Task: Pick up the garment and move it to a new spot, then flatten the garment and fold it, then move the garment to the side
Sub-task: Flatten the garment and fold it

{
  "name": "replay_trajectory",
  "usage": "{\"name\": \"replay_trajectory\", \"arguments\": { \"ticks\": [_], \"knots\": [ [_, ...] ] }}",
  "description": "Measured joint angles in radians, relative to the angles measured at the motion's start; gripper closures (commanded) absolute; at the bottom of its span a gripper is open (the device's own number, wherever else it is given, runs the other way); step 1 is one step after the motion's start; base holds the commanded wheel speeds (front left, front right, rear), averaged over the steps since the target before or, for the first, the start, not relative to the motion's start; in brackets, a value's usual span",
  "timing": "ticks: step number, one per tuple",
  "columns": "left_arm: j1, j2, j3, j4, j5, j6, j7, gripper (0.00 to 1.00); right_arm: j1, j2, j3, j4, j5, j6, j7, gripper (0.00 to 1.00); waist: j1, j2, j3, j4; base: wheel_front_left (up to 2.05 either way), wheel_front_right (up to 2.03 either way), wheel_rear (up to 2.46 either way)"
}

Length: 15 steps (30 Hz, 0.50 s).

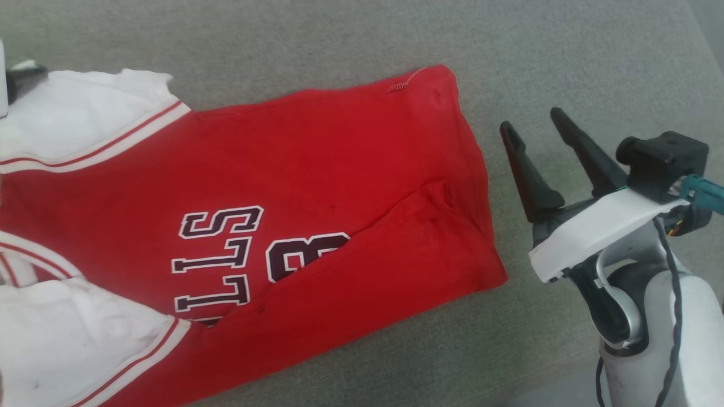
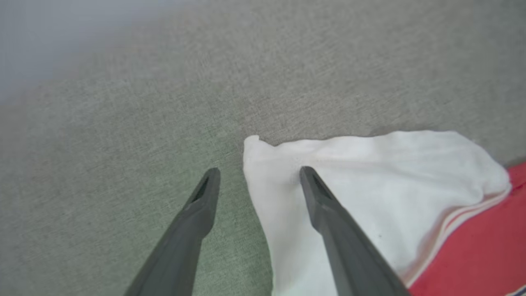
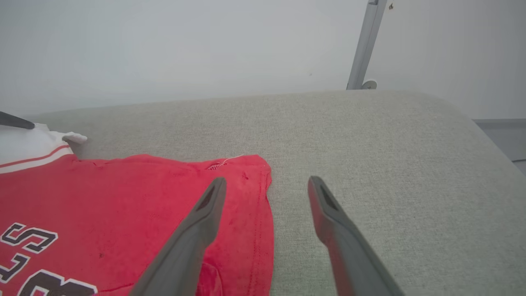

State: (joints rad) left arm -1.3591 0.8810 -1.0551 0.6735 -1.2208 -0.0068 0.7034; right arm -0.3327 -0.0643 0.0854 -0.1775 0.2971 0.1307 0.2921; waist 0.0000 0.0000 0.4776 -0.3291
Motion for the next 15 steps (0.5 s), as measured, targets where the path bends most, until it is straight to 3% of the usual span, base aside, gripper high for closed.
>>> {"name": "replay_trajectory", "arguments": {
  "ticks": [8,9,10,15],
  "knots": [
    [-0.011,-0.046,-0.037,0.108,0.0,-0.014,0.097,0.0,-0.006,-0.001,0.015,0.001,0.021,0.0,0.075,0.0,0.0,0.0,0.028,-0.008,0.0,0.0,0.0],
    [-0.012,-0.052,-0.034,0.117,-0.003,-0.011,0.099,0.21,-0.012,-0.001,0.018,0.0,0.021,0.0,0.086,0.0,0.0,0.0,0.03,-0.006,0.0,0.0,0.0],
    [-0.013,-0.058,-0.033,0.123,-0.005,-0.013,0.102,1.0,-0.02,-0.001,0.015,0.0,0.026,0.0,0.096,0.0,-0.0001,0.0,0.033,-0.005,0.0,0.0,0.0],
    [-0.028,-0.085,-0.027,0.15,-0.003,-0.035,0.07,1.0,-0.096,-0.001,0.004,0.031,0.046,0.0,0.197,0.0,0.0,0.0,0.048,0.011,0.0,0.0,0.0]
  ]
}}
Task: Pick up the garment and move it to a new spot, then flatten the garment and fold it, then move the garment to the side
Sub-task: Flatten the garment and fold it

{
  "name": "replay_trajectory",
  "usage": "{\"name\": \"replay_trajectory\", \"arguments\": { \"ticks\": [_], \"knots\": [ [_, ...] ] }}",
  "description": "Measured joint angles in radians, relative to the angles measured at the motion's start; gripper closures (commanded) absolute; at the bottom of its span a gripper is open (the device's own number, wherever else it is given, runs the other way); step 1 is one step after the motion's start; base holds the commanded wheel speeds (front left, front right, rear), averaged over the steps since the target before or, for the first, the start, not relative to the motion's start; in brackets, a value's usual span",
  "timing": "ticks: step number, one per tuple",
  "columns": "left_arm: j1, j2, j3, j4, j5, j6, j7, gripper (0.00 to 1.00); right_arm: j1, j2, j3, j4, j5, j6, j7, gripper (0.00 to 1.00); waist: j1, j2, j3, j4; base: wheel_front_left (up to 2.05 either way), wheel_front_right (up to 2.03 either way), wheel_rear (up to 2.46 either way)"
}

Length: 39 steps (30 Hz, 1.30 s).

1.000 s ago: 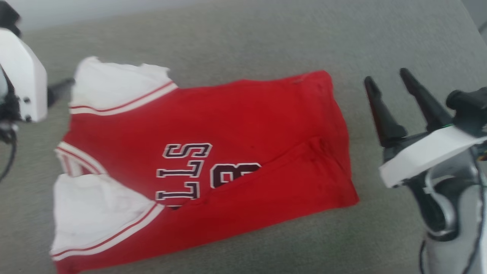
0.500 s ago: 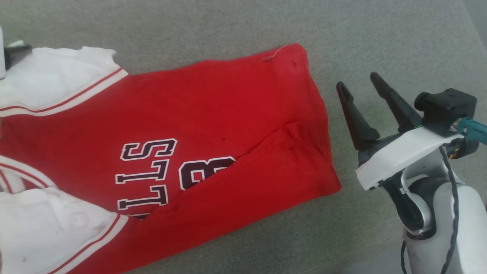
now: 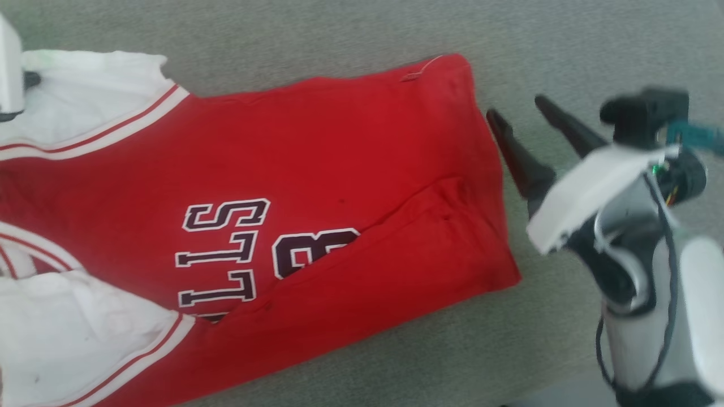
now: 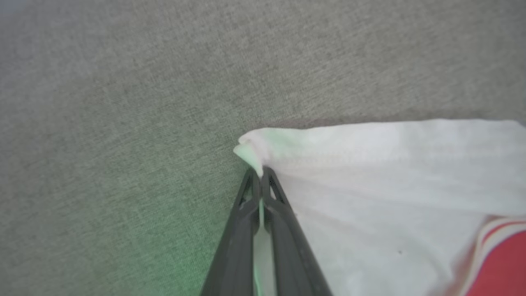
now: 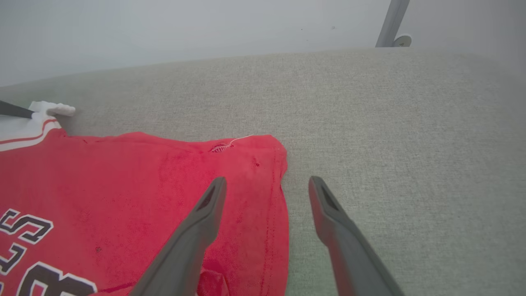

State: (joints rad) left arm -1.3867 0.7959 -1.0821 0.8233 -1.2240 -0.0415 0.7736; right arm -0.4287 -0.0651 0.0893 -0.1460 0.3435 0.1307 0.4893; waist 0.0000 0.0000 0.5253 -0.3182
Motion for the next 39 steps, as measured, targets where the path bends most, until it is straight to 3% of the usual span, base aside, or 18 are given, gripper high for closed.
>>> {"name": "replay_trajectory", "arguments": {
  "ticks": [11,21,22,32,39],
  "knots": [
    [-0.071,-0.11,-0.009,0.052,0.03,-0.029,-0.038,1.0,-0.29,-0.043,-0.007,0.271,-0.02,0.0,0.273,0.0,0.0001,0.0,0.027,0.086,0.0,0.0,0.0],
    [-0.091,-0.167,-0.011,0.099,0.031,-0.06,-0.083,1.0,-0.412,-0.053,0.003,0.447,-0.046,0.0,0.499,0.0,0.0,0.0,0.033,0.141,0.0,0.0,0.0],
    [-0.091,-0.17,-0.012,0.103,0.032,-0.062,-0.092,1.0,-0.418,-0.053,0.005,0.453,-0.044,0.0,0.51,0.99,0.0,0.0,0.033,0.144,0.0,0.0,0.0],
    [-0.092,-0.204,-0.016,0.083,0.01,-0.084,-0.101,1.0,-0.402,-0.101,0.031,0.419,-0.014,0.0,0.501,1.0,0.0,0.0,-0.016,0.182,0.0,0.0,0.0],
    [-0.09,-0.167,-0.034,-0.041,-0.036,-0.086,-0.03,1.0,-0.317,-0.161,0.013,0.309,0.027,0.0,0.487,1.0,0.0,0.0,-0.083,0.224,0.0,0.0,0.0]
  ]
}}
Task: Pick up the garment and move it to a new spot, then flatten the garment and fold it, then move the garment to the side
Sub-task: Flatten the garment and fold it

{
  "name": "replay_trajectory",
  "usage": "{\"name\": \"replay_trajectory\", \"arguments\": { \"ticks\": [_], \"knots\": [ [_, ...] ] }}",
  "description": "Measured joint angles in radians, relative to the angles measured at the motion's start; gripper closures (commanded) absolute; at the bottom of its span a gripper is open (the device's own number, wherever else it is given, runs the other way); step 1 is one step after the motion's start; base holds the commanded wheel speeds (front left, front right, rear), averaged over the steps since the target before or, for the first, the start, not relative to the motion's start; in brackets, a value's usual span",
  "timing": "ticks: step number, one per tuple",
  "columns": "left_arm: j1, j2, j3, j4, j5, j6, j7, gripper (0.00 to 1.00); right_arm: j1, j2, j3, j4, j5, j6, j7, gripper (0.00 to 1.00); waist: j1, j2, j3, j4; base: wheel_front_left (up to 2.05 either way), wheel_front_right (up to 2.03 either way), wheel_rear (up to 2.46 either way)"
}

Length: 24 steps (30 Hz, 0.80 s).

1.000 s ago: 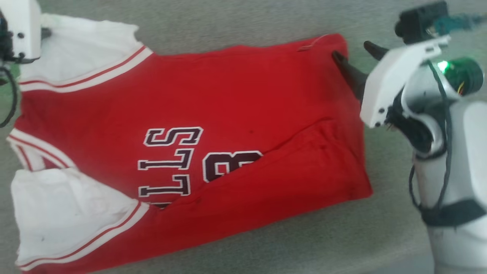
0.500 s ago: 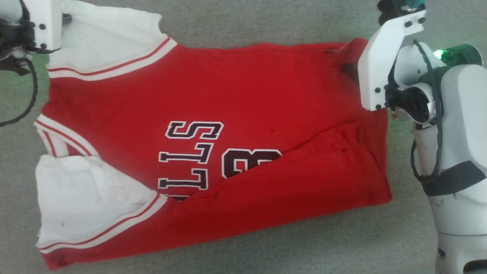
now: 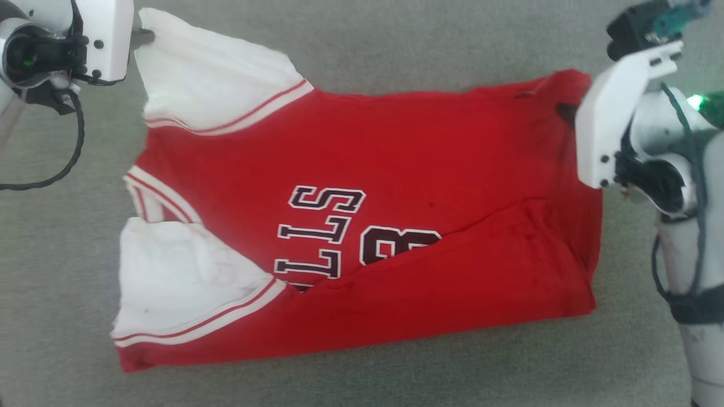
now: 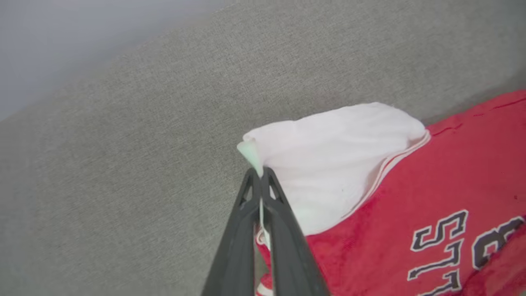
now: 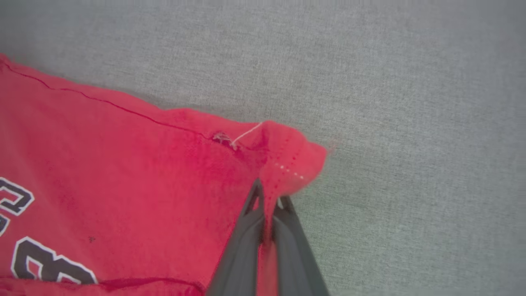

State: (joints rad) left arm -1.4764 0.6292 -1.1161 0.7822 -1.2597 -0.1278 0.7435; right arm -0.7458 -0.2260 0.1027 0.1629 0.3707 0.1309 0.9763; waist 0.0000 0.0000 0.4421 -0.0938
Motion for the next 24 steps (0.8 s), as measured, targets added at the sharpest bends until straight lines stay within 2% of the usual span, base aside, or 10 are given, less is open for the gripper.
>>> {"name": "replay_trajectory", "arguments": {
  "ticks": [5,8,12,20,24],
  "knots": [
    [0.018,0.047,-0.018,-0.101,-0.007,0.001,0.042,1.0,0.082,-0.029,-0.031,-0.093,0.02,0.0,0.021,1.0,0.0,0.0,-0.054,0.034,0.0,0.0,0.0],
    [0.045,0.091,-0.026,-0.197,-0.007,0.03,0.063,1.0,0.137,-0.041,-0.056,-0.153,0.026,0.0,0.053,1.0,0.0,0.0,-0.086,0.053,0.0,0.0,0.0],
    [0.101,0.16,-0.03,-0.378,-0.03,0.111,0.089,1.0,0.213,-0.055,-0.091,-0.237,0.037,0.0,0.094,1.0,0.0,0.0001,-0.123,0.079,0.0,0.0,0.0],
    [0.257,0.329,-0.04,-0.763,-0.1,0.317,0.127,1.0,0.371,-0.072,-0.141,-0.352,0.079,0.0,0.161,1.0,0.0,0.0,-0.164,0.115,0.0,0.0,0.0],
    [0.335,0.375,-0.051,-0.872,-0.128,0.379,0.112,1.0,0.431,-0.068,-0.159,-0.36,0.084,0.0,0.168,1.0,0.0,0.0001,-0.167,0.117,0.0,0.0,0.0]
  ]
}}
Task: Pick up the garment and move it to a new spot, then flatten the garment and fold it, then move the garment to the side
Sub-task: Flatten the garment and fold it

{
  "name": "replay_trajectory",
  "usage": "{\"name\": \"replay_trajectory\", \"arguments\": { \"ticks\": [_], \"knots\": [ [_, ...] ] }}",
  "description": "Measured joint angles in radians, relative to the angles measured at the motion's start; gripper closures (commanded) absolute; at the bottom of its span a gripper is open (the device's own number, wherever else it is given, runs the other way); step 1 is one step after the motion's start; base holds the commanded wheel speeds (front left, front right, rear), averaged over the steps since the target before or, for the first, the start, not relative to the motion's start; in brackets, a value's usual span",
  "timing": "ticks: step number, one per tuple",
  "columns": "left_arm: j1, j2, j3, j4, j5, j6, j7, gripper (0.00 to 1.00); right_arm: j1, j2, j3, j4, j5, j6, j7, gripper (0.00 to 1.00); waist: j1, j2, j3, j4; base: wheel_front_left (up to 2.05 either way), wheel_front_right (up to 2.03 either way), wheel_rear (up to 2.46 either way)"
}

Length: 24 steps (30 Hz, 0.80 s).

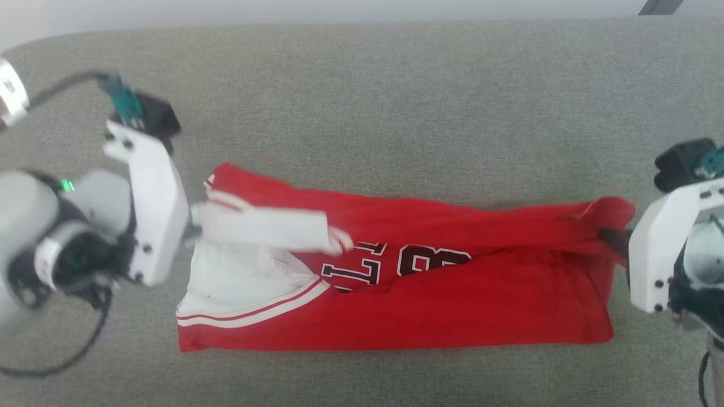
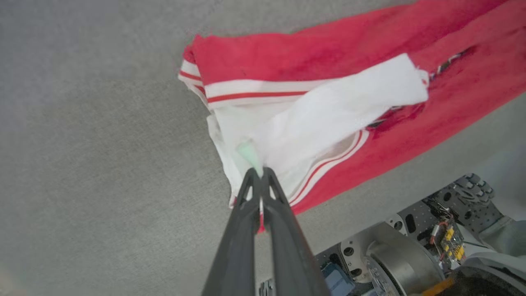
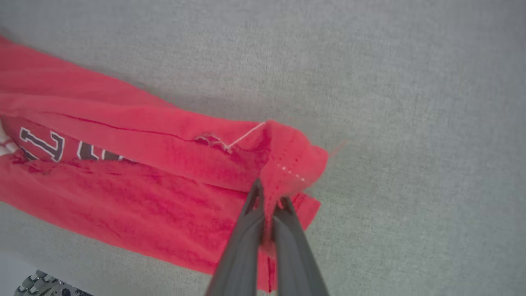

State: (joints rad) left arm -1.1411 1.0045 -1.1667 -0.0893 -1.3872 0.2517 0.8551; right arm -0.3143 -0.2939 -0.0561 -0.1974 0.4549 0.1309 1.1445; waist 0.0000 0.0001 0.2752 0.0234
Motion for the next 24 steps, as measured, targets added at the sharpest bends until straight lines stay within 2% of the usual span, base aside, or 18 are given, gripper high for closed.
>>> {"name": "replay_trajectory", "arguments": {
  "ticks": [5,9,10,12,13,14,15,16,24],
  "knots": [
    [0.102,-0.004,-0.026,-0.006,-0.036,0.025,-0.05,1.0,0.048,0.015,0.017,0.049,0.002,0.0,-0.011,1.0,0.0,0.0,-0.003,-0.008,0.0,0.0,0.0],
    [0.164,-0.035,-0.043,0.066,-0.041,0.002,-0.101,1.0,0.047,0.021,0.04,0.131,0.002,0.0,-0.058,1.0,0.0,0.0,-0.008,-0.019,0.0,0.0,0.0],
    [0.179,-0.046,-0.044,0.091,-0.041,-0.007,-0.118,1.0,0.044,0.023,0.044,0.154,0.002,0.0,-0.072,0.81,0.0,0.0,-0.01,-0.02,0.0,0.0,0.0],
    [0.202,-0.072,-0.039,0.142,-0.068,-0.012,-0.136,1.0,0.033,0.027,0.054,0.192,0.002,0.0,-0.09,0.56,0.0,0.0,-0.019,-0.022,0.0,0.0,0.0],
    [0.21,-0.082,-0.039,0.162,-0.068,-0.022,-0.152,0.67,0.03,0.025,0.062,0.207,0.0,0.0,-0.094,0.0,0.0,0.0,-0.023,-0.022,0.0,0.0,0.0],
    [0.219,-0.092,-0.033,0.181,-0.07,-0.029,-0.173,0.47,0.027,0.024,0.067,0.218,0.0,0.0,-0.099,0.0,0.0,0.0,-0.029,-0.022,0.0,0.0,0.0],
    [0.224,-0.101,-0.029,0.197,-0.079,-0.036,-0.184,0.08,0.023,0.024,0.069,0.226,0.002,0.0,-0.1,0.0,0.0,0.0,-0.035,-0.022,0.0,0.0,0.0],
    [0.229,-0.105,-0.028,0.208,-0.082,-0.042,-0.193,0.0,0.022,0.023,0.071,0.231,0.003,0.0,-0.101,0.0,0.0,0.0,-0.042,-0.022,0.0,0.0,0.0],
    [0.273,-0.114,0.026,0.217,-0.089,-0.065,-0.352,0.0,0.057,0.011,0.043,0.189,0.022,0.0,-0.106,0.0,0.0,0.0,-0.114,-0.013,0.0,0.0,0.0]
  ]
}}
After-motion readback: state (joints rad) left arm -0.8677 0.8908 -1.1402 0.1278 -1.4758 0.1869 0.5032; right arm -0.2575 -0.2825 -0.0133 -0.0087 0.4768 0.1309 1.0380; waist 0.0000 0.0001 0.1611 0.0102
